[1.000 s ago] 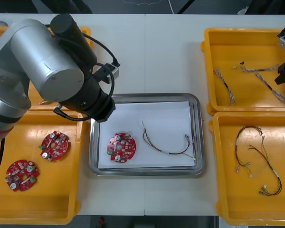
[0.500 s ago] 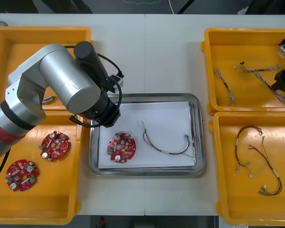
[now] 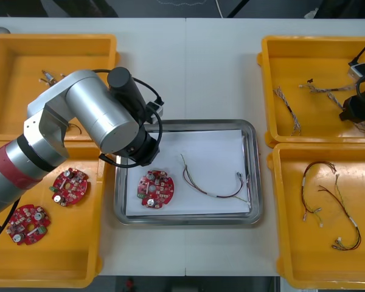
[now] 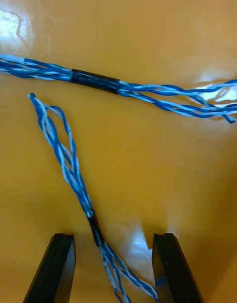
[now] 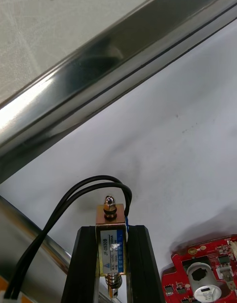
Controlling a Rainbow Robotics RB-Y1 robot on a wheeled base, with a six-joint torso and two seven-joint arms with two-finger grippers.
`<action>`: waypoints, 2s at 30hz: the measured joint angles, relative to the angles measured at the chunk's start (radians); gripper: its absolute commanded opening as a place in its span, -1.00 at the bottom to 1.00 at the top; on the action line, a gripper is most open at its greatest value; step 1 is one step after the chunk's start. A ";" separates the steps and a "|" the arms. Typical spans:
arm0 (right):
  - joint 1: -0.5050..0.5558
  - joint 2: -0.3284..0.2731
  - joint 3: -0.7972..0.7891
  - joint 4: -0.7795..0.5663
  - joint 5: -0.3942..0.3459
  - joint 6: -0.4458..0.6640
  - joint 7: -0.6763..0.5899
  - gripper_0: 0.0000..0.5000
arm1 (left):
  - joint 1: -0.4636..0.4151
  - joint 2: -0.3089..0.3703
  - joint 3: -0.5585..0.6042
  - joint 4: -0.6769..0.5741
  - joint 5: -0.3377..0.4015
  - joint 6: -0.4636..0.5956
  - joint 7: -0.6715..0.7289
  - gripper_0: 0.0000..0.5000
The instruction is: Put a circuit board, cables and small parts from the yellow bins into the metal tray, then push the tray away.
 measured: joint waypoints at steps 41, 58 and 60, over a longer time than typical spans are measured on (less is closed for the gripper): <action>0.012 0.000 0.020 -0.125 -0.044 0.130 0.001 -1.00 | -0.007 -0.042 0.234 -0.176 0.011 0.301 0.000 1.00; 0.026 -0.003 -0.096 -0.583 0.004 0.608 0.001 -1.00 | -0.007 -0.008 0.501 -0.199 0.018 0.396 0.000 1.00; 0.041 -0.003 -0.099 -0.661 0.004 0.647 0.000 -1.00 | -0.007 0.002 0.515 -0.185 0.015 0.396 0.000 1.00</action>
